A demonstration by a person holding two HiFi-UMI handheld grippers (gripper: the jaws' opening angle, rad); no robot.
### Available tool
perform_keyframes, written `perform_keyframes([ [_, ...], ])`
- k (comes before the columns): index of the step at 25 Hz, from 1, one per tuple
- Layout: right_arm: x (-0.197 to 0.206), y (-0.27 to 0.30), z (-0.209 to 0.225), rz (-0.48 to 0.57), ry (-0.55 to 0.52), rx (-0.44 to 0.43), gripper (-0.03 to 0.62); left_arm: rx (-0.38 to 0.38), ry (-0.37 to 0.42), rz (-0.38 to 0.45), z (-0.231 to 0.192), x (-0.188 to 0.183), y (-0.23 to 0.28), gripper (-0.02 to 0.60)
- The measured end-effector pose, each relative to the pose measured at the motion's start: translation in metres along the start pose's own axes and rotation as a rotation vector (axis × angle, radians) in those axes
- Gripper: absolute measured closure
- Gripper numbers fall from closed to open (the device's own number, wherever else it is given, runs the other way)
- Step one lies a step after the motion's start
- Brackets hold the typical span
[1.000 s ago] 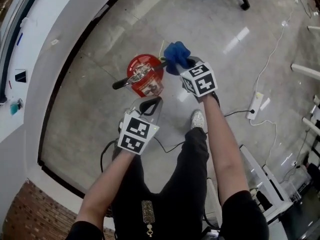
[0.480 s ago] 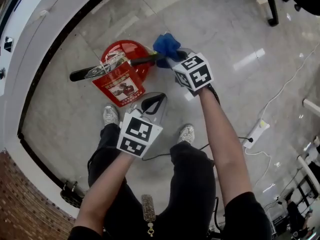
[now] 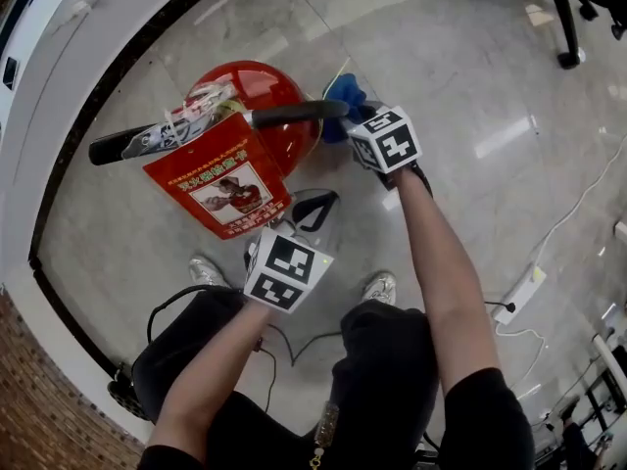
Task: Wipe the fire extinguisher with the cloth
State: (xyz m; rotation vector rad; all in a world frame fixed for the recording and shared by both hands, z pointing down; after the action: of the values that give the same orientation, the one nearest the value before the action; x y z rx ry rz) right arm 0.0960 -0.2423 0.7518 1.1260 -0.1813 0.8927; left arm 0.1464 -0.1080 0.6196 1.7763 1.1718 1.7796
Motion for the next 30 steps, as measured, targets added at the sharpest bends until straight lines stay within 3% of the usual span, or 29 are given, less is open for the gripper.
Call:
perform_keyframes([
  [9,0.052,0.048,0.017,-0.109,0.077,0.083,0.549,-0.026,0.009,0.013,-0.019,0.047,0.013,0.575],
  [13,0.059,0.032,-0.003,-0.139,0.179,0.042,0.551,-0.001,0.038,-0.011,-0.020,0.051,-0.001,0.575],
  [18,0.013,-0.022,-0.071,-0.014,0.126,-0.045,0.551,0.015,0.114,-0.037,-0.023,0.043,-0.042,0.575],
  [24,-0.040,-0.099,-0.125,0.036,0.010,-0.006,0.553,0.031,0.149,-0.048,-0.025,0.021,-0.098,0.575],
  [30,-0.088,-0.161,-0.165,0.083,-0.115,0.065,0.553,0.048,0.146,0.020,-0.033,-0.010,-0.151,0.575],
])
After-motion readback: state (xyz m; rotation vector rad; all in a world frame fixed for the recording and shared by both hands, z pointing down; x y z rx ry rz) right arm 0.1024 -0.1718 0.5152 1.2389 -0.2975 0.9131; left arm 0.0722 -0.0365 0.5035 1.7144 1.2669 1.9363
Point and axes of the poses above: the fingertips, and each gripper's own axes: y forward along the fingers, z to its right, x out of its underside, the point moved 3 cm from there along -y, backward along the fingers, and after that the axes turned 9 degrees about y, right-handed, at the moved point
